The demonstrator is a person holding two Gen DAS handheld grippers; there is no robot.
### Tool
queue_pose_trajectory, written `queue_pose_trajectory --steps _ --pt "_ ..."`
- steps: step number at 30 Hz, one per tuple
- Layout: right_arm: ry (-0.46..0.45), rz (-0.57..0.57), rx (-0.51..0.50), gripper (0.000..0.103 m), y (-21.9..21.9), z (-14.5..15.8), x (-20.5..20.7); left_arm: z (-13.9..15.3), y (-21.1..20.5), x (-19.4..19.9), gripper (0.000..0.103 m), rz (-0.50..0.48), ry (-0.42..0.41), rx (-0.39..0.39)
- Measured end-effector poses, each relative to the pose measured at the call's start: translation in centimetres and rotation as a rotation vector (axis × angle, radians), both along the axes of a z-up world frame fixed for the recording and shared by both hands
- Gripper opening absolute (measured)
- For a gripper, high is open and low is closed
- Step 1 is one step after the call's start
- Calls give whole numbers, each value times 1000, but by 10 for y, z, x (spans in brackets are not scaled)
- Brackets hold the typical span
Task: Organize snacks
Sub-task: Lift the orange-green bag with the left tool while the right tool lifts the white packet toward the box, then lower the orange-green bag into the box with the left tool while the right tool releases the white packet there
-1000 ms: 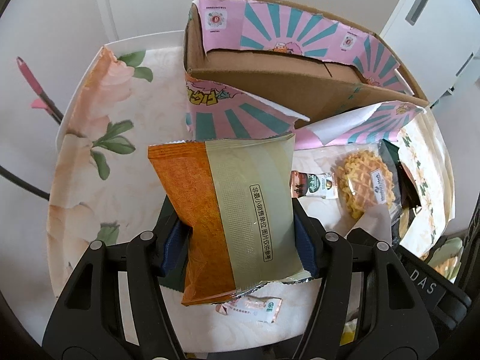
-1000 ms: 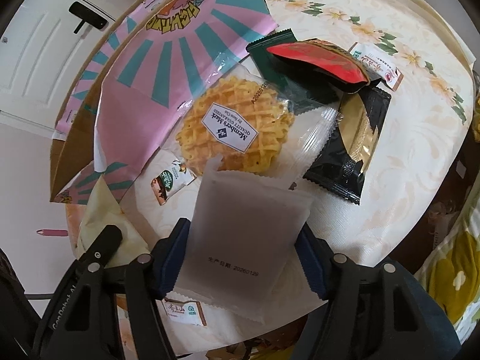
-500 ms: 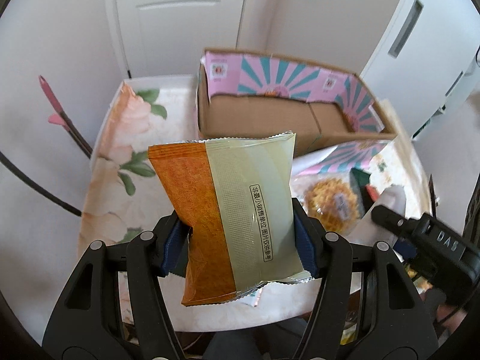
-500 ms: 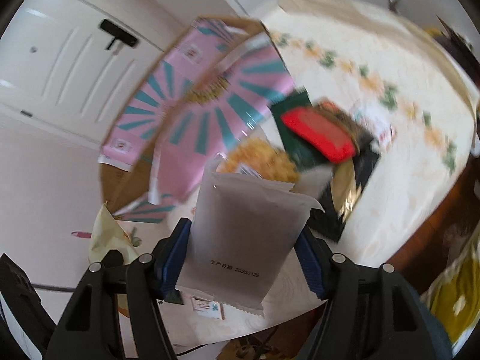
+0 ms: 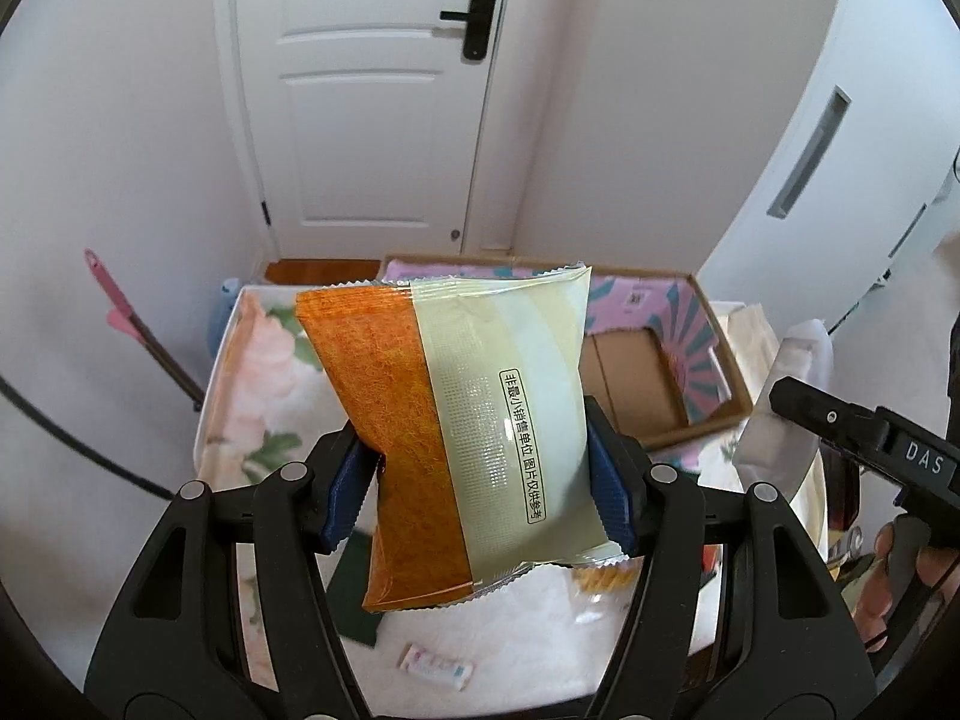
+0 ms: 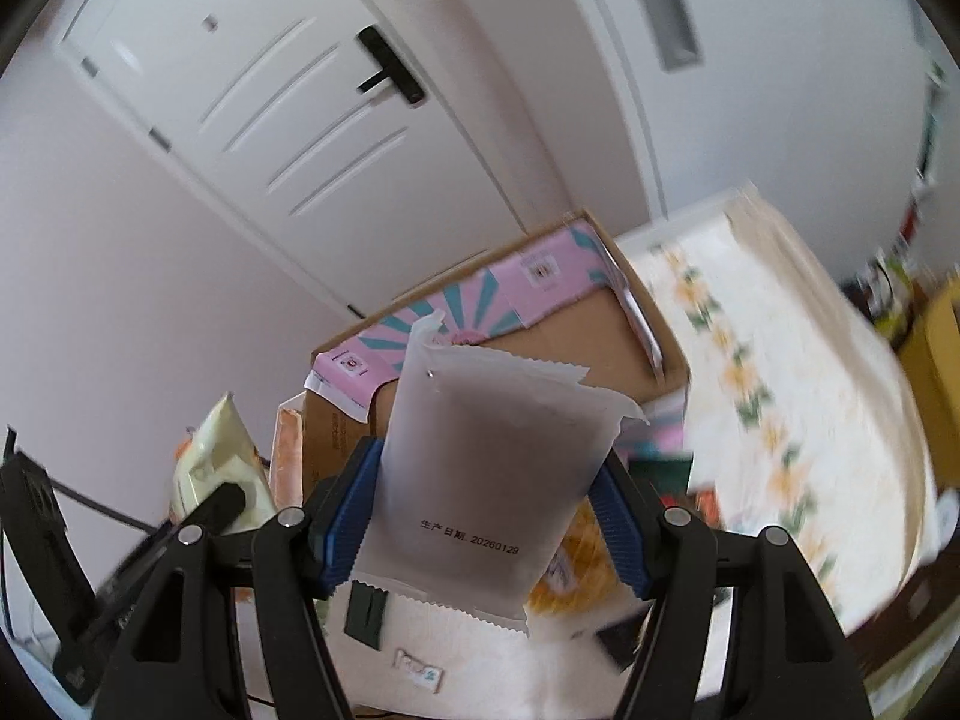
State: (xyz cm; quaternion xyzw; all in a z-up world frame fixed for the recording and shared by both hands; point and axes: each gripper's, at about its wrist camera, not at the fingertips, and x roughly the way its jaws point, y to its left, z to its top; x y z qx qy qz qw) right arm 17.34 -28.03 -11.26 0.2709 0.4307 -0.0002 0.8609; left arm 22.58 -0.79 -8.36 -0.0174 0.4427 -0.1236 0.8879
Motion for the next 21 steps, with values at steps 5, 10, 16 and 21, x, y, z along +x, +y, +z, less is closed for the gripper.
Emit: queue_pose_trajectory --steps 5,10,16,21 --pt "0 126 -43 63 -19 5 38 -1 -36 37 60 25 7 10" --pt "24 233 -98 63 -36 -2 79 -19 -69 75 60 34 63 30" --pt "59 328 -137 63 -40 -26 108 -58 -84 108 60 37 173 64" --pt "90 383 -146 63 -35 -51 123 -99 -94 128 60 22 255 116"
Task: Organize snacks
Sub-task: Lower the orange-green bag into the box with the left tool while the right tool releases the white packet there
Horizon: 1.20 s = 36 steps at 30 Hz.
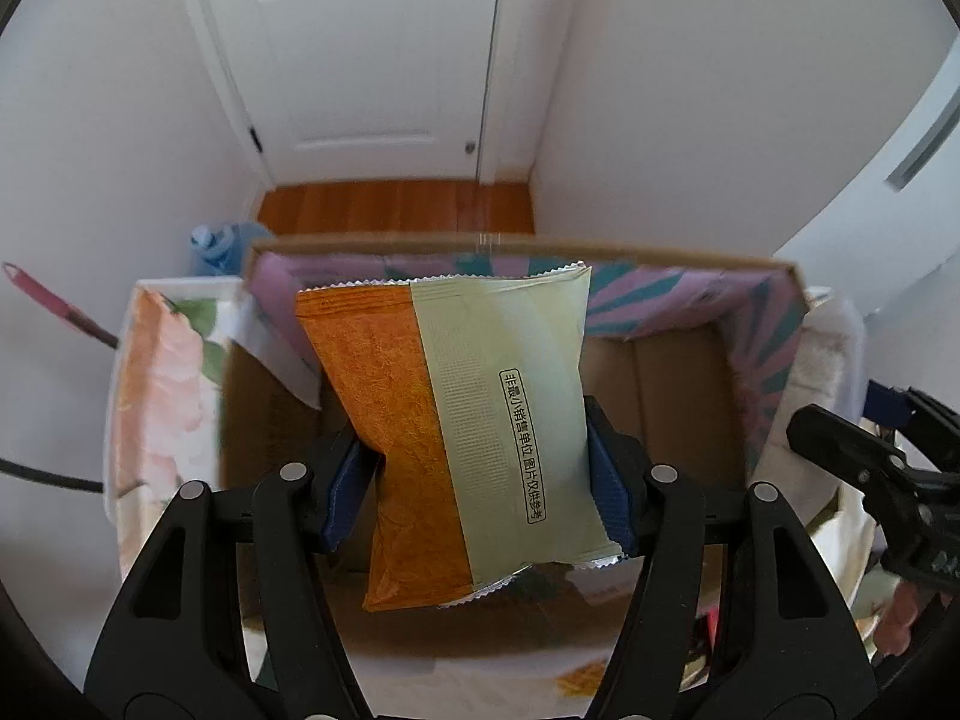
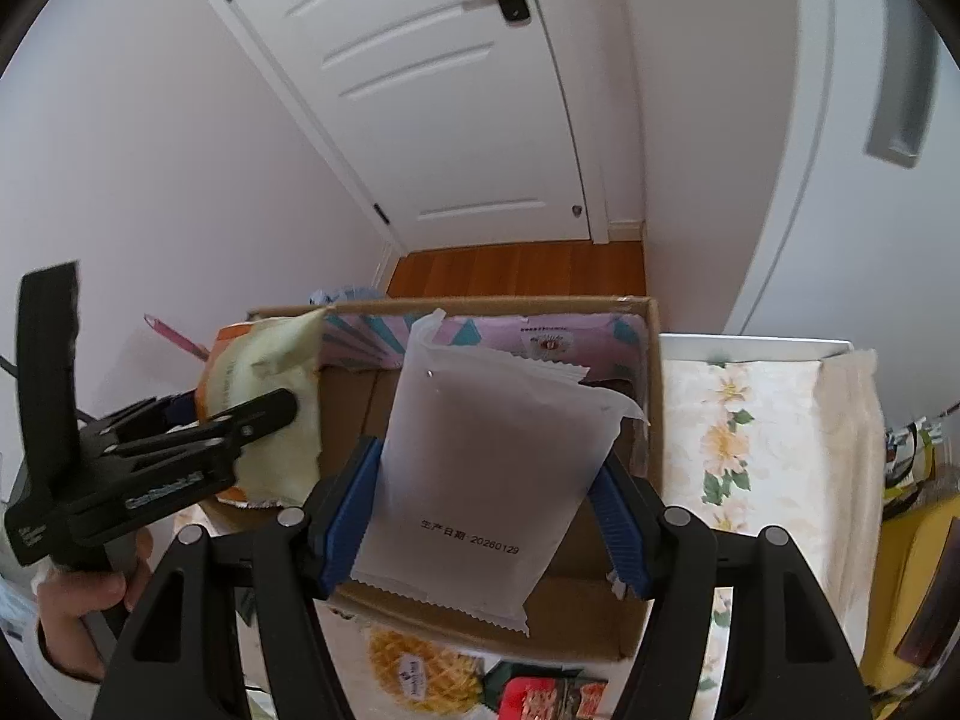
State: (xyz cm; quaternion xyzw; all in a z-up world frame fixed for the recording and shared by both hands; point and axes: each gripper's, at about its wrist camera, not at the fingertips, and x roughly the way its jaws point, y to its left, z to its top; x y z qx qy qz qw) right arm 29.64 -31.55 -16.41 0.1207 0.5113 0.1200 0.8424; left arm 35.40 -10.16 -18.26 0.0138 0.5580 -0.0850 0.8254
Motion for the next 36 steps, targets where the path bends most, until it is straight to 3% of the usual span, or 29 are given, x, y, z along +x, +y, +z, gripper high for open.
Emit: queue_pose_trajectory --steps 6,11,12,13,14,17,21,36 --pt "46 45 -22 63 12 -31 13 -33 -8 11 60 -13 63 35" --pt "48 83 -61 60 20 -43 17 -33 -7 18 64 -17 60 45" --pt "47 87 -58 59 20 -43 19 -31 -6 21 75 -18 52 55" --pt "44 101 -45 58 21 -43 20 -30 -6 23 94 -15 45 67" --pt "39 114 -35 58 21 -42 21 -27 -6 26 102 -10 31 78" --pt "-3 135 -123 58 32 -38 24 -21 -6 27 103 -6 1 87" --pt "-17 139 -127 57 33 -37 24 -10 0 21 103 7 -33 84" --pt "-46 79 -58 57 25 -2 -3 44 20 -29 103 -6 -140 61"
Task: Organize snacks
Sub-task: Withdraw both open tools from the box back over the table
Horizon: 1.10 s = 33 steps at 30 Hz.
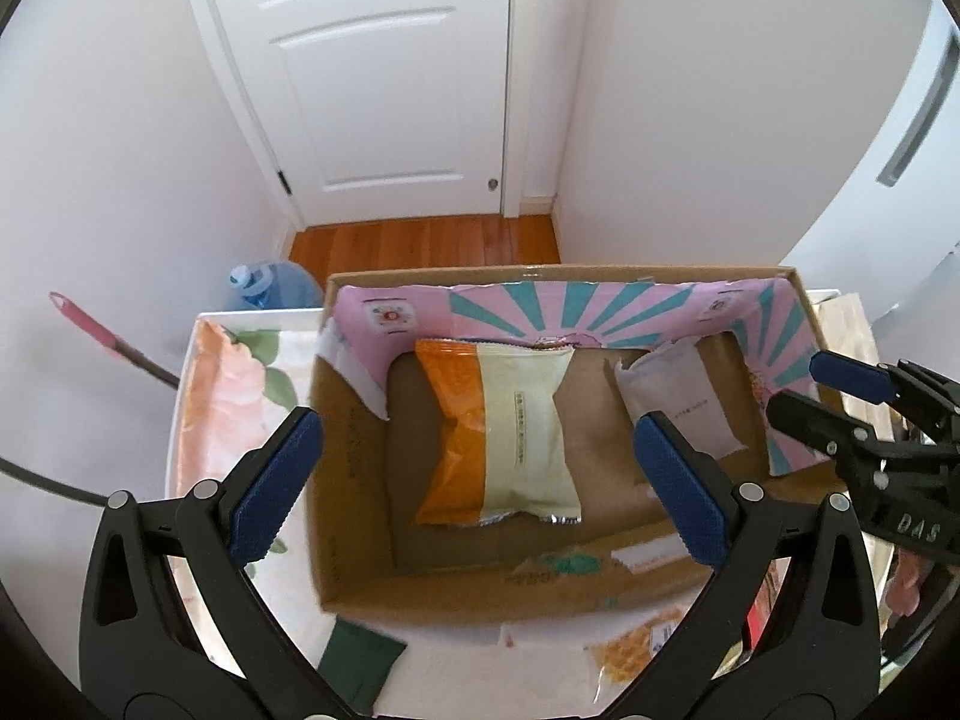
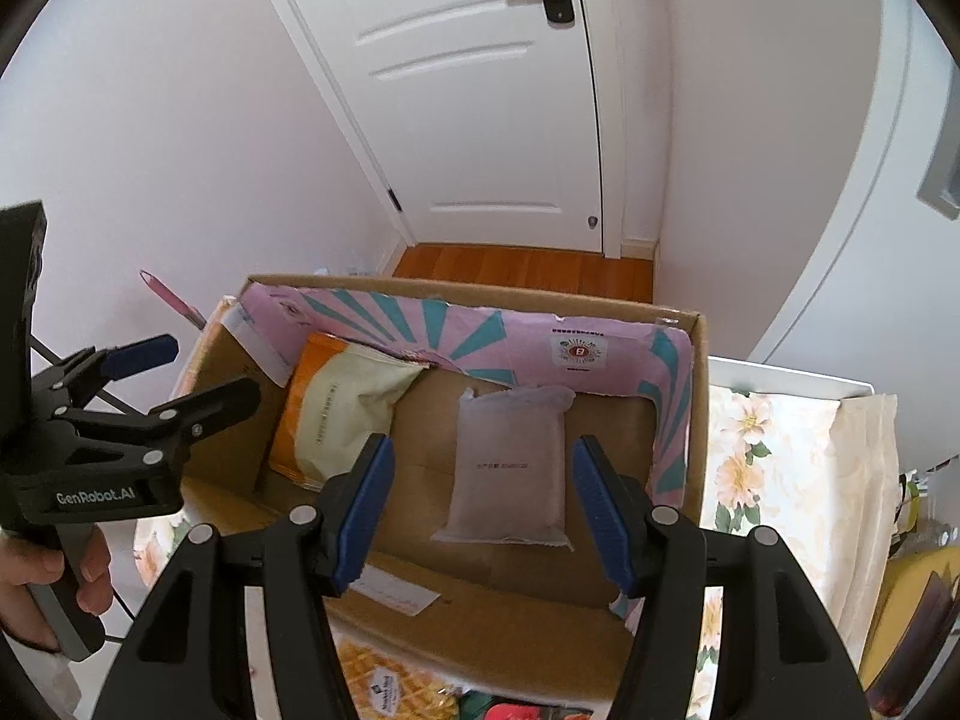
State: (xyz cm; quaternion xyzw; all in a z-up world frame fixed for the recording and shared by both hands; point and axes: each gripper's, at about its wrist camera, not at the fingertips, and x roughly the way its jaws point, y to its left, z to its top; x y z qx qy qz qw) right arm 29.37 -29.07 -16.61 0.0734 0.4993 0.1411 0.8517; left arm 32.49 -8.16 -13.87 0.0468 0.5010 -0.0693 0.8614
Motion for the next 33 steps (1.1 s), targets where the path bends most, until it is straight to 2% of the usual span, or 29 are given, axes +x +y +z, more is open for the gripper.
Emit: queue_pose_trajectory --steps 3,4,6,7,9,16,21,27,33 --pt "-13 -21 25 57 -3 9 -9 15 5 -14 103 -4 -29 5" --pt "-11 -36 37 61 -5 12 -12 20 7 -20 103 -7 -41 5" --pt "-26 -57 54 75 -7 19 -19 27 9 -29 103 -13 -57 2" --pt "-40 -64 56 87 -7 22 -24 31 11 -35 103 -18 -66 3" --pt "-73 -71 55 95 -6 31 -34 37 13 -47 103 -26 -81 12" --pt "-167 -118 34 95 -11 63 -79 58 27 -91 103 -48 -135 -29" --pt "-197 -164 29 95 -23 75 -115 68 37 -119 103 -71 -160 -59" --pt "-123 -229 15 95 -46 74 -151 71 41 -148 103 -67 -169 -83" --pt "-130 -239 -30 95 -64 65 -180 57 25 -174 103 -31 -122 -106"
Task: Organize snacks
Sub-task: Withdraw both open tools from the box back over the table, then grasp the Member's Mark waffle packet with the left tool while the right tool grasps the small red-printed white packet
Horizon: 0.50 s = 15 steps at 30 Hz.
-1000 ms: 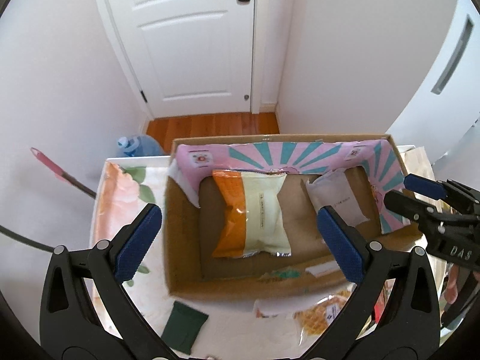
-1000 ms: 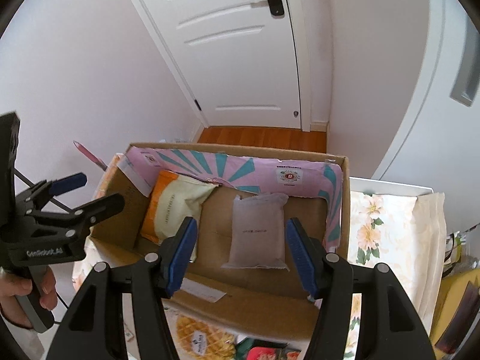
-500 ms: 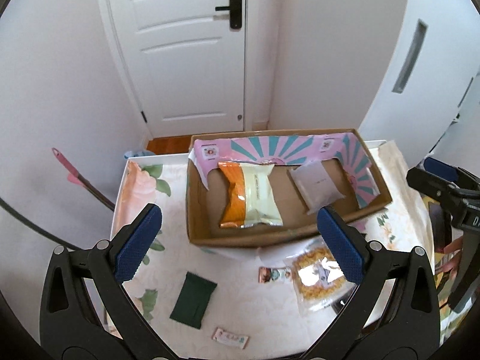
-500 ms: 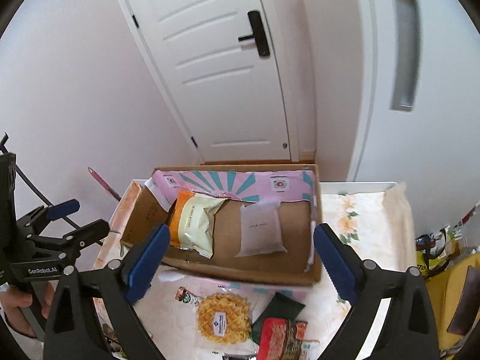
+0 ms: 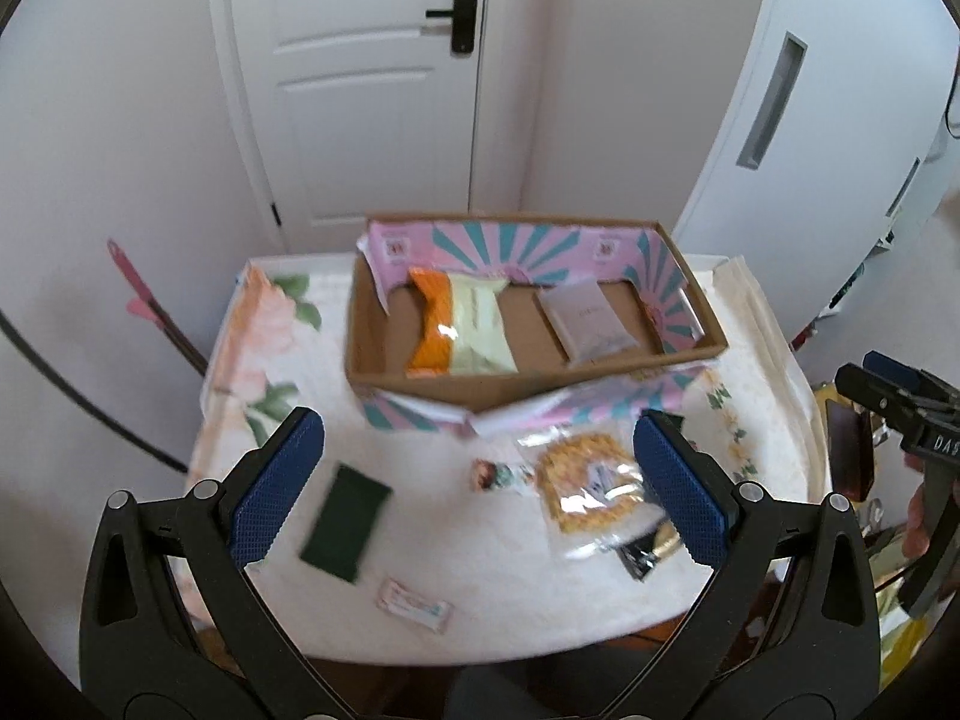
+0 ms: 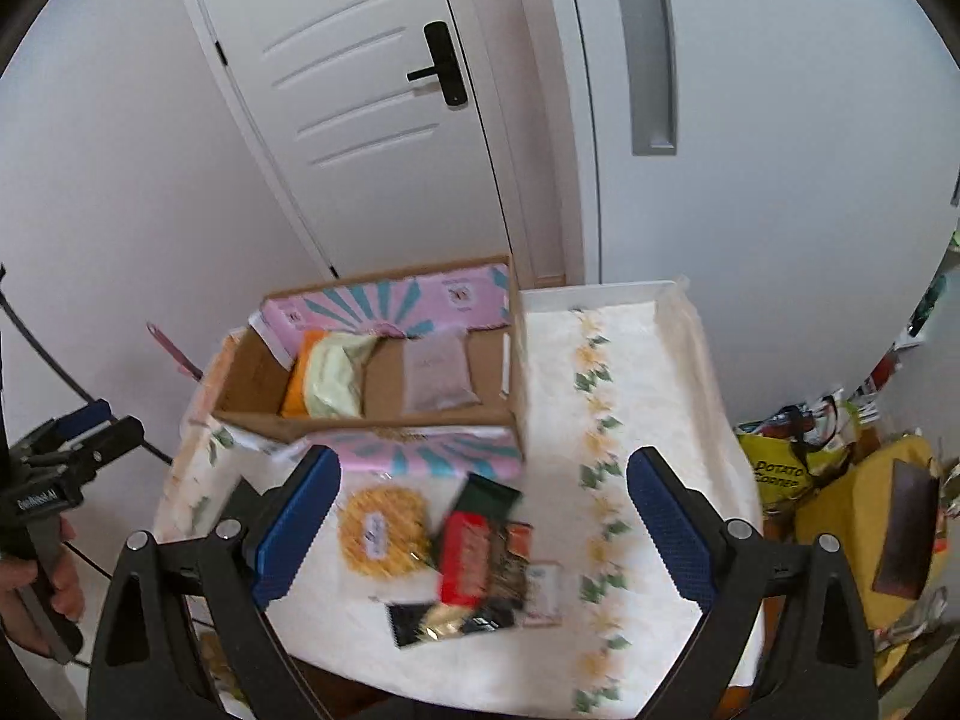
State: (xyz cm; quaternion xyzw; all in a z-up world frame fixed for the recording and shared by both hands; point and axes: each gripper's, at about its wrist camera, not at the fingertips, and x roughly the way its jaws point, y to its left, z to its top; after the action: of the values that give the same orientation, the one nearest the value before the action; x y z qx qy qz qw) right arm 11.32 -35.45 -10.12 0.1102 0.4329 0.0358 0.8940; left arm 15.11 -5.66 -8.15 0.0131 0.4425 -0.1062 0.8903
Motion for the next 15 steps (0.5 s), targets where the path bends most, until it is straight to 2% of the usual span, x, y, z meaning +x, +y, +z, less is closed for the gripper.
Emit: queue_pose_trajectory --steps 3,7,12,15 --pt "0 33 -21 95 -6 -9 -11 -16 -15 -9 103 30 38 3" --pt "16 91 -50 95 -12 -27 -24 -41 -35 -16 103 50 108 -31" --pt "26 139 -108 95 -15 -51 -42 -80 -61 -11 103 79 208 -71" --pt "48 147 -106 95 -17 -69 -49 -105 -77 -5 103 98 250 -62"
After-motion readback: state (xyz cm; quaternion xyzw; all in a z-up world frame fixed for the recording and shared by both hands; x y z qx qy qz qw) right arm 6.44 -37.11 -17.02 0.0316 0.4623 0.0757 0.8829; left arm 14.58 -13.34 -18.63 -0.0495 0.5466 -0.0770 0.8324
